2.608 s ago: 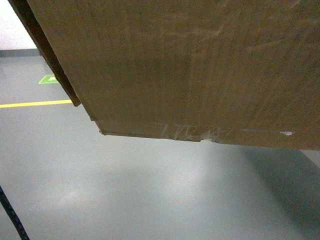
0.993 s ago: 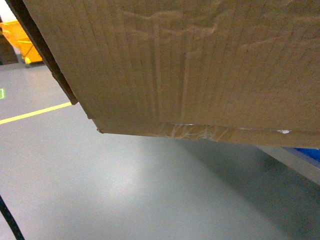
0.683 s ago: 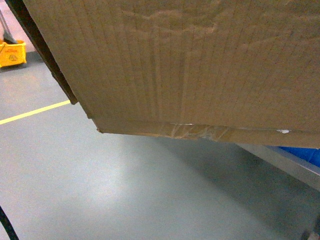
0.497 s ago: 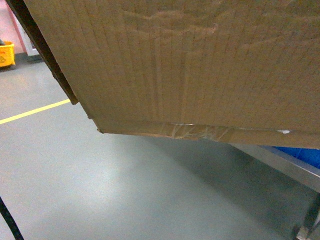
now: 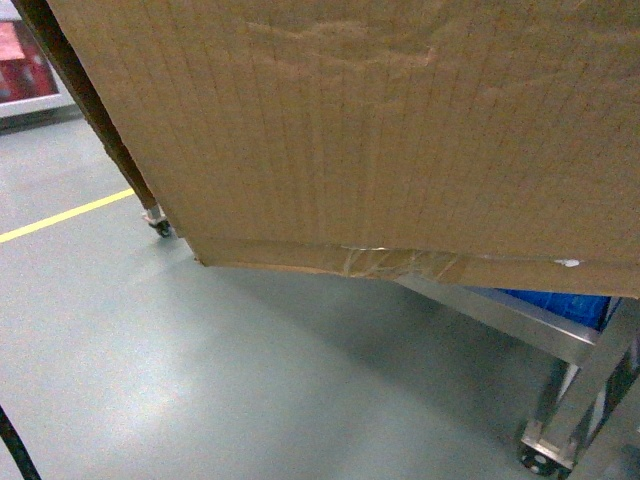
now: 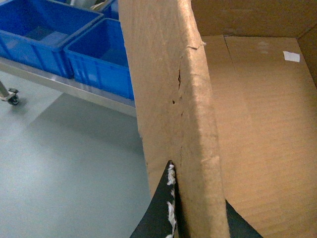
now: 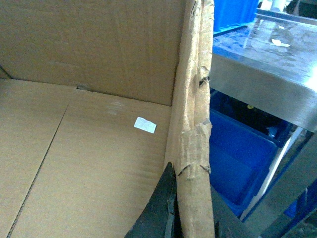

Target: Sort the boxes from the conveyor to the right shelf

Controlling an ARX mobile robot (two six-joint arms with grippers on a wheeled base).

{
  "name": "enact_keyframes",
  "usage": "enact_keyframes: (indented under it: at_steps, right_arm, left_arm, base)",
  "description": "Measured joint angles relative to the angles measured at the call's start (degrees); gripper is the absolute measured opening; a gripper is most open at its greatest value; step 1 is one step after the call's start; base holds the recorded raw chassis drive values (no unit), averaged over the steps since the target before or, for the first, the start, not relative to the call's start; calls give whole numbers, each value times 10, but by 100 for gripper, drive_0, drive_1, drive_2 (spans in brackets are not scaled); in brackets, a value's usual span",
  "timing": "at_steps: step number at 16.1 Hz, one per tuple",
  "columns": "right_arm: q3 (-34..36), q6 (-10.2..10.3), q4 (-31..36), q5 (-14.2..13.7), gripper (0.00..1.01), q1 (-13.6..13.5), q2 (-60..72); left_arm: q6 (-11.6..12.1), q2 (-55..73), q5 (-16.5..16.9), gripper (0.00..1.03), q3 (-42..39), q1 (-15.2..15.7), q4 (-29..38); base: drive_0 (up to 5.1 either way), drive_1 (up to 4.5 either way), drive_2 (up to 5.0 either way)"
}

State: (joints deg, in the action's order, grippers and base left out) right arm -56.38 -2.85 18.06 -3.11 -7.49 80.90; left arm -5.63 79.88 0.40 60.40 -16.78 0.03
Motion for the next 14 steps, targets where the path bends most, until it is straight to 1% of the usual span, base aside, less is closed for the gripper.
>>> enact_keyframes:
  at_steps: [14]
  right_arm:
    - [0, 0, 0, 0, 4, 0, 0]
  left_arm:
    - [0, 0, 0, 4, 0, 0, 0]
  base:
    - [-158, -158, -158]
